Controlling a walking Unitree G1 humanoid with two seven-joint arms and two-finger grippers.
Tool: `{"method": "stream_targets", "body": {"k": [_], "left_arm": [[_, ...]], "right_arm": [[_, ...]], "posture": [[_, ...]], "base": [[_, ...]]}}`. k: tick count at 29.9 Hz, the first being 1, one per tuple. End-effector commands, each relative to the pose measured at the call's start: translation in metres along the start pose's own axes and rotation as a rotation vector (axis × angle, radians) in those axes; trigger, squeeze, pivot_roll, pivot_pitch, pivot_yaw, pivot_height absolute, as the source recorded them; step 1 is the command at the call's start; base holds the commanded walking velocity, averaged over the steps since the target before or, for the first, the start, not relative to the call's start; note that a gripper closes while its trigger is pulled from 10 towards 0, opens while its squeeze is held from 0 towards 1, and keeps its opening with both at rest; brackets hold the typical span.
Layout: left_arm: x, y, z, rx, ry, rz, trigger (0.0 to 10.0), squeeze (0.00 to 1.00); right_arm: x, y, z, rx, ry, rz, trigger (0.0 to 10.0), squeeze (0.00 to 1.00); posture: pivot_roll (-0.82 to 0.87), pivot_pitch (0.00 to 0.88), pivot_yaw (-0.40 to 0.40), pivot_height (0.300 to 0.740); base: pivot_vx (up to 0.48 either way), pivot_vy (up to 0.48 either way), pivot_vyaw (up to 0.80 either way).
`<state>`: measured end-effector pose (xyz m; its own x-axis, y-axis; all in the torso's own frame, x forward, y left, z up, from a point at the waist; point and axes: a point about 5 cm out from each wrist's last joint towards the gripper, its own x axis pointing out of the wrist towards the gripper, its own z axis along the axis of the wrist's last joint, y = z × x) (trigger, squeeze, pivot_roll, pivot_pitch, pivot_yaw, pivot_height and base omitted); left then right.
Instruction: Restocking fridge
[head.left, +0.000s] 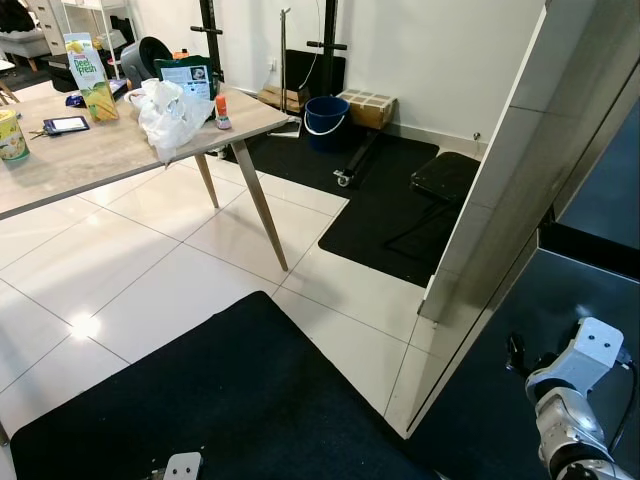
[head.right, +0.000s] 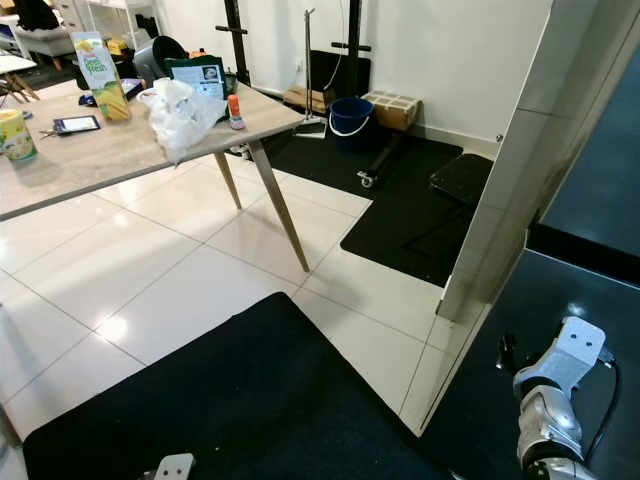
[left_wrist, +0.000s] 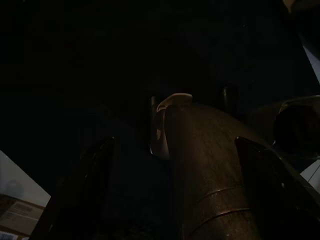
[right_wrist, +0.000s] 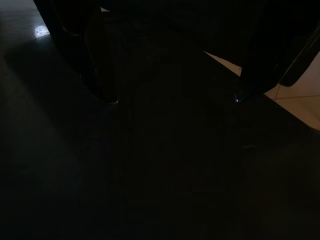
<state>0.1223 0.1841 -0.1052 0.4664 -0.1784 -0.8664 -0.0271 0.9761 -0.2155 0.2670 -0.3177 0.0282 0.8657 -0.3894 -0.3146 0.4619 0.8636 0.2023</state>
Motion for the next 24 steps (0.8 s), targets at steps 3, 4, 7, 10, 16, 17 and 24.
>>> {"method": "stream_targets", "body": {"k": [3, 4, 7, 10, 16, 17, 24], "left_arm": [[-0.001, -0.002, -0.01, 0.01, 0.041, -0.012, 10.0, 0.0], [-0.001, -0.002, -0.011, 0.009, 0.042, -0.013, 10.0, 0.0], [-0.001, -0.002, -0.011, 0.008, 0.042, -0.013, 10.0, 0.0], [-0.001, -0.003, -0.012, 0.009, 0.045, -0.014, 10.0, 0.0], [-0.001, -0.005, -0.013, 0.01, 0.049, -0.019, 10.0, 0.0], [-0.001, -0.005, -0.014, 0.01, 0.05, -0.02, 10.0, 0.0], [-0.001, -0.005, -0.015, 0.022, 0.057, -0.023, 10.0, 0.0]], "right_arm": [[0.005, 0.007, 0.014, -0.014, -0.057, 0.03, 10.0, 0.0], [0.005, 0.009, 0.013, -0.018, -0.054, 0.04, 10.0, 0.0], [0.003, 0.01, 0.004, -0.063, -0.003, 0.047, 10.0, 0.0], [-0.004, 0.007, -0.018, -0.153, 0.098, 0.049, 10.0, 0.0], [-0.032, -0.01, -0.07, -0.275, 0.31, 0.032, 10.0, 0.0], [-0.039, -0.014, -0.08, -0.282, 0.35, 0.023, 10.0, 0.0], [-0.068, -0.031, -0.115, -0.348, 0.513, -0.006, 10.0, 0.0]], "posture": [[0.05, 0.0, -0.021, 0.74], [0.05, 0.0, -0.021, 0.74], [0.05, 0.0, -0.023, 0.74], [0.05, 0.0, -0.023, 0.74], [0.06, 0.0, -0.028, 0.74], [0.06, 0.0, -0.028, 0.74], [0.06, 0.0, -0.023, 0.74]], "base": [[0.0, 0.0, 0.0], [0.0, 0.0, 0.0], [0.0, 0.0, 0.0], [0.0, 0.0, 0.0], [0.0, 0.0, 0.0], [0.0, 0.0, 0.0], [0.0, 0.0, 0.0]]}}
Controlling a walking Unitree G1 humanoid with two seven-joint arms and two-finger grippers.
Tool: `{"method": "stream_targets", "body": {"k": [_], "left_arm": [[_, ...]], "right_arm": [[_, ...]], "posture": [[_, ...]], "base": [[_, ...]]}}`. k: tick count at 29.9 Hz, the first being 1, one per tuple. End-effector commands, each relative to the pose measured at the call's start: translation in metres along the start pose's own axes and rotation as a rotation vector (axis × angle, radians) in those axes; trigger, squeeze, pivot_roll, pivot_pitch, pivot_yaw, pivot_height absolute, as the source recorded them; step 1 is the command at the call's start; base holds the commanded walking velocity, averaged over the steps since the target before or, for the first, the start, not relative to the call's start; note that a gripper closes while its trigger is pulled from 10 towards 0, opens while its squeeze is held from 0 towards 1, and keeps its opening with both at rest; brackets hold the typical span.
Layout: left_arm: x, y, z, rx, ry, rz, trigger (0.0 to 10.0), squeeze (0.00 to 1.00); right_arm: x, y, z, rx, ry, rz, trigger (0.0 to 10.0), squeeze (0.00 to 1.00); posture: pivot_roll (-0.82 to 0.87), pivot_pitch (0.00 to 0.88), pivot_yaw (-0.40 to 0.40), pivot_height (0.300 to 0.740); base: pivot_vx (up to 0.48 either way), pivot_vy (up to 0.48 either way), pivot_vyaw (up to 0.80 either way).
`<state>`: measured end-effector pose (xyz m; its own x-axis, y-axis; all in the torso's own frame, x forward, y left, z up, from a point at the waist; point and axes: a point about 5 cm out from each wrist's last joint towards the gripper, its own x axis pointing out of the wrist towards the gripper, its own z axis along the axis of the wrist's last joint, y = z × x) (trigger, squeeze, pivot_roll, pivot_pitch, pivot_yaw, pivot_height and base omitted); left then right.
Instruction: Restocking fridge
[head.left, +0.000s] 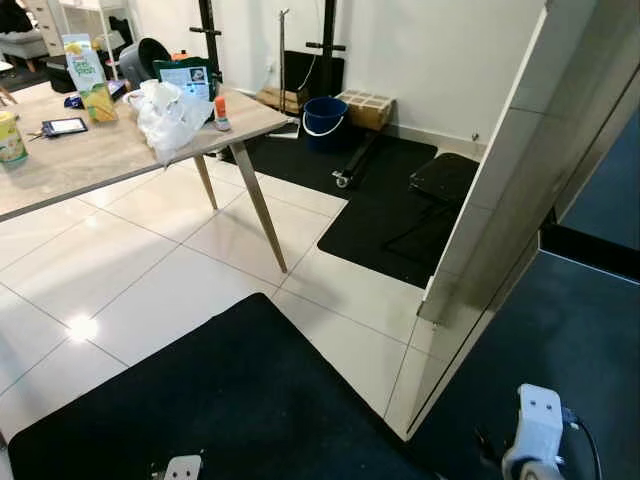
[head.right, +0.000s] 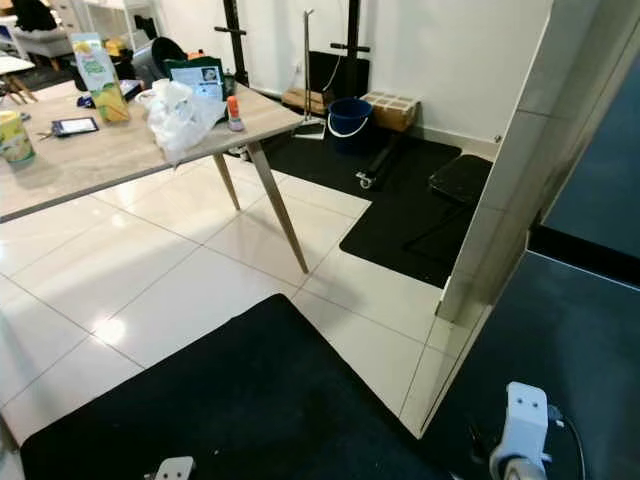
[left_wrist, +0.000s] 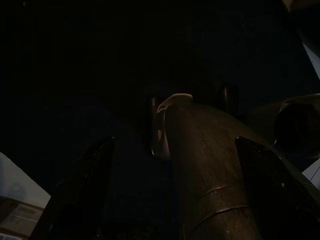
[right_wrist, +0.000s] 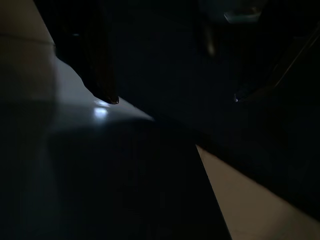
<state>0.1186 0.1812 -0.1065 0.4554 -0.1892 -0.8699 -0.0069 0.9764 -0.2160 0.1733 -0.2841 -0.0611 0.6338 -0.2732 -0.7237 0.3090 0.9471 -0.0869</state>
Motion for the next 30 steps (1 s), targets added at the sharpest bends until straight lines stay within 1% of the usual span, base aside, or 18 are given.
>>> {"method": "stream_targets", "body": {"k": [1, 2, 3, 5, 6, 7, 8, 9, 13, 18, 22, 26, 27, 30], "left_arm": [[-0.001, -0.003, -0.01, 0.007, 0.044, -0.012, 10.0, 0.0], [-0.001, -0.002, -0.009, 0.013, 0.041, -0.007, 10.0, 0.0], [-0.001, -0.002, -0.009, 0.013, 0.041, -0.007, 10.0, 0.0], [-0.001, -0.001, -0.008, 0.032, 0.041, 0.001, 10.0, 0.0], [-0.001, -0.001, -0.008, 0.041, 0.043, 0.004, 10.0, 0.0], [-0.001, -0.001, -0.008, 0.041, 0.043, 0.004, 10.0, 0.0], [-0.001, -0.001, -0.009, 0.066, 0.048, 0.013, 10.0, 0.0], [-0.001, 0.002, -0.01, 0.108, 0.055, 0.043, 10.0, 0.0], [-0.002, 0.005, -0.009, 0.159, 0.051, 0.078, 10.0, 0.0], [-0.002, 0.008, -0.006, 0.16, 0.043, 0.114, 10.0, 0.0], [-0.001, 0.006, 0.0, 0.133, 0.014, 0.122, 10.0, 0.0], [0.0, 0.006, 0.006, 0.125, -0.012, 0.138, 10.0, 0.0], [0.0, 0.008, 0.007, 0.116, -0.019, 0.147, 10.0, 0.0], [-0.001, 0.011, 0.007, 0.129, -0.016, 0.148, 10.0, 0.0]], "right_arm": [[-0.002, 0.003, -0.012, -0.023, 0.053, 0.003, 10.0, 0.0], [-0.007, 0.003, -0.029, -0.058, 0.113, 0.007, 10.0, 0.0], [-0.007, 0.003, -0.029, -0.058, 0.113, 0.007, 10.0, 0.0], [-0.011, 0.004, -0.045, -0.125, 0.179, 0.015, 10.0, 0.0], [-0.013, 0.005, -0.05, -0.149, 0.199, 0.017, 10.0, 0.0], [-0.013, 0.005, -0.05, -0.149, 0.199, 0.017, 10.0, 0.0], [-0.015, 0.006, -0.057, -0.211, 0.241, 0.02, 10.0, 0.0], [-0.017, 0.007, -0.064, -0.266, 0.275, 0.018, 10.0, 0.0], [-0.017, 0.009, -0.065, -0.321, 0.283, 0.023, 10.0, 0.0], [-0.016, 0.01, -0.061, -0.344, 0.274, 0.024, 10.0, 0.0], [-0.015, 0.008, -0.06, -0.312, 0.28, 0.022, 10.0, 0.0], [-0.016, 0.011, -0.063, -0.33, 0.287, 0.042, 10.0, 0.0], [-0.016, 0.014, -0.064, -0.343, 0.288, 0.056, 10.0, 0.0], [-0.017, 0.018, -0.066, -0.342, 0.288, 0.064, 10.0, 0.0]], "posture": [[0.06, 0.0, -0.023, 0.74], [0.06, 0.0, -0.028, 0.74], [0.06, 0.0, -0.028, 0.74], [0.06, 0.0, -0.028, 0.74], [0.06, 0.0, -0.028, 0.74], [0.06, 0.0, -0.028, 0.74], [0.06, 0.0, -0.025, 0.74], [0.06, 0.0, -0.024, 0.74], [0.04, 0.0, -0.024, 0.74], [0.03, 0.0, -0.026, 0.74], [0.04, 0.0, -0.026, 0.74], [0.05, 0.0, -0.03, 0.74], [0.05, 0.0, -0.027, 0.74], [0.05, 0.0, -0.012, 0.74]], "base": [[0.0, 0.0, 0.0], [0.0, 0.0, 0.0], [0.0, 0.0, 0.0], [0.0, 0.0, 0.0], [0.0, 0.0, 0.0], [0.0, 0.0, 0.0], [0.0, 0.0, 0.0], [0.0, 0.0, 0.0], [0.0, 0.0, 0.0], [0.0, 0.0, 0.0], [0.0, 0.0, 0.0], [0.0, 0.0, 0.0], [0.0, 0.0, 0.0], [0.0, 0.0, 0.0]]}}
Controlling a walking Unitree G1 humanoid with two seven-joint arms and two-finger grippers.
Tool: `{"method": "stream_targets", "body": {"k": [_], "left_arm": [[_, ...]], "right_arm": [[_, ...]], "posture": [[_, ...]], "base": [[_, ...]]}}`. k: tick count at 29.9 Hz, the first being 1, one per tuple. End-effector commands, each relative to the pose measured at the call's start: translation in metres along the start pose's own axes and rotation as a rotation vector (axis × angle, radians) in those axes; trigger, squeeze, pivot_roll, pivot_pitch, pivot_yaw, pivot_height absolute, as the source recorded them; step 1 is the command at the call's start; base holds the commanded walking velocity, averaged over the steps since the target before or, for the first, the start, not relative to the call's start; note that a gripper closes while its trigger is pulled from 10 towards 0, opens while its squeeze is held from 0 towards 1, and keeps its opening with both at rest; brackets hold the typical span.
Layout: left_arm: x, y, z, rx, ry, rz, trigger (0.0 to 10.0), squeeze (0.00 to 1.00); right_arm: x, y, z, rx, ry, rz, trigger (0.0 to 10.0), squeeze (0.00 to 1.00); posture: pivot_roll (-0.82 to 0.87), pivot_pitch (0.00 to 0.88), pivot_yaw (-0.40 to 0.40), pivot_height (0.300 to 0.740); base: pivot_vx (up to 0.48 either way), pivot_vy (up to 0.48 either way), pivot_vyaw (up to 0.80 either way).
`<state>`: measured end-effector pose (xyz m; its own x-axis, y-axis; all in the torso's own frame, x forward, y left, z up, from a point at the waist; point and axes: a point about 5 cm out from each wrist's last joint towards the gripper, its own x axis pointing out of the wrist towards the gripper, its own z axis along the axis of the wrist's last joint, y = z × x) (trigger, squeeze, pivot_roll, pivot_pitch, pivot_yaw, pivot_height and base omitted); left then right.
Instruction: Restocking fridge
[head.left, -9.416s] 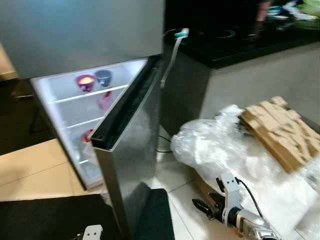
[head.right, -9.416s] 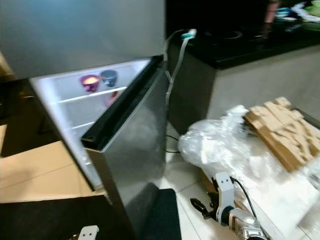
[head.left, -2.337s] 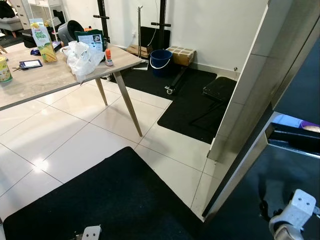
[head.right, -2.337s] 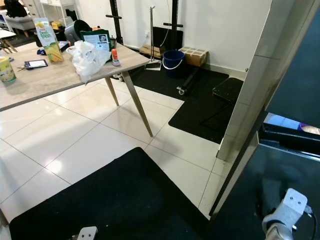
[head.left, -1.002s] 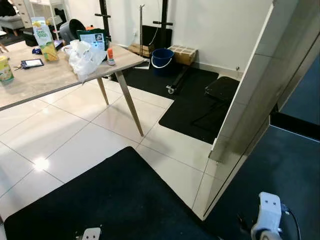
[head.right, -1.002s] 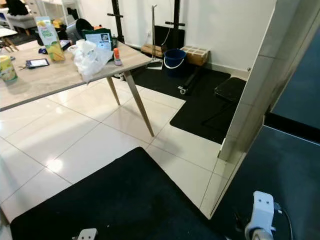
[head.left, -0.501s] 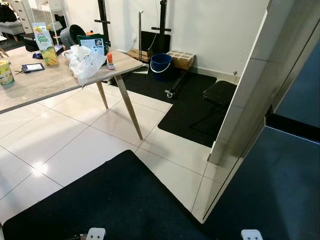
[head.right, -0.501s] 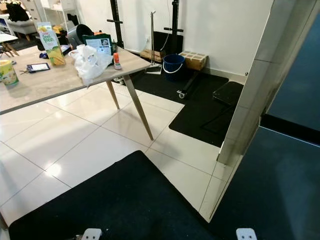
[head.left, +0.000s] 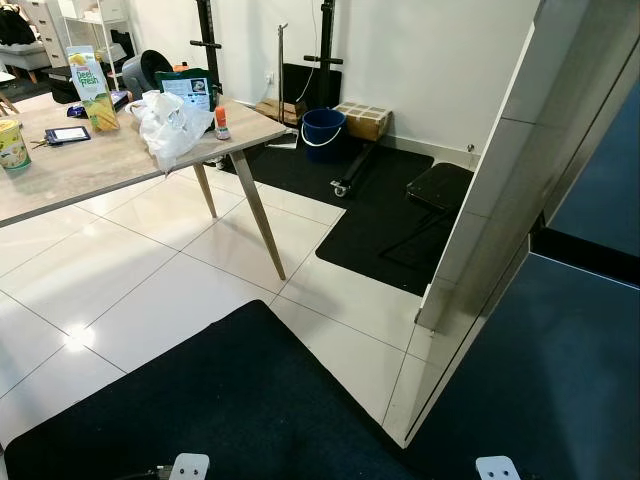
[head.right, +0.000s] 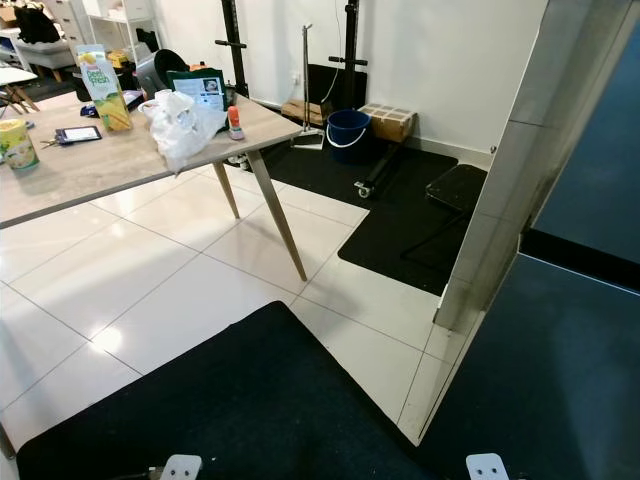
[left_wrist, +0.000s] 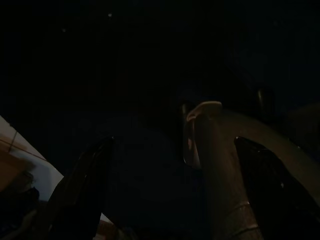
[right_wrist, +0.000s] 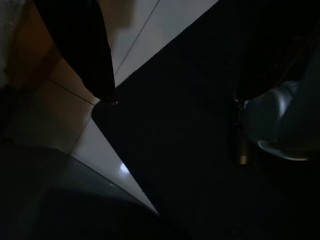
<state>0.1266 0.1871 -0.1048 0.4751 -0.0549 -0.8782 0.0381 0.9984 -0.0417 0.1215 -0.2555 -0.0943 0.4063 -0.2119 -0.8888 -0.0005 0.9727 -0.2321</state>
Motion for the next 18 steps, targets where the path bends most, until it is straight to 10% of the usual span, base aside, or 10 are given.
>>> {"method": "stream_targets", "body": {"k": [1, 11, 18], "left_arm": [[-0.002, 0.007, -0.003, 0.005, 0.008, 0.01, 10.0, 0.0], [-0.008, 0.037, 0.001, 0.013, 0.008, 0.064, 10.0, 0.0], [-0.005, 0.041, 0.026, -0.038, -0.077, 0.087, 10.0, 0.0]], "right_arm": [[0.0, 0.007, -0.001, -0.002, -0.001, 0.018, 10.0, 0.0], [-0.003, 0.031, -0.02, -0.085, 0.041, 0.091, 10.0, 0.0], [0.002, 0.021, 0.018, -0.138, -0.035, 0.09, 10.0, 0.0]], "posture": [[0.05, 0.0, -0.009, 0.74], [0.08, 0.0, -0.001, 0.74], [0.11, 0.0, -0.021, 0.74]], "base": [[0.0, 0.0, 0.0], [0.0, 0.0, 0.0], [0.0, 0.0, 0.0]]}}
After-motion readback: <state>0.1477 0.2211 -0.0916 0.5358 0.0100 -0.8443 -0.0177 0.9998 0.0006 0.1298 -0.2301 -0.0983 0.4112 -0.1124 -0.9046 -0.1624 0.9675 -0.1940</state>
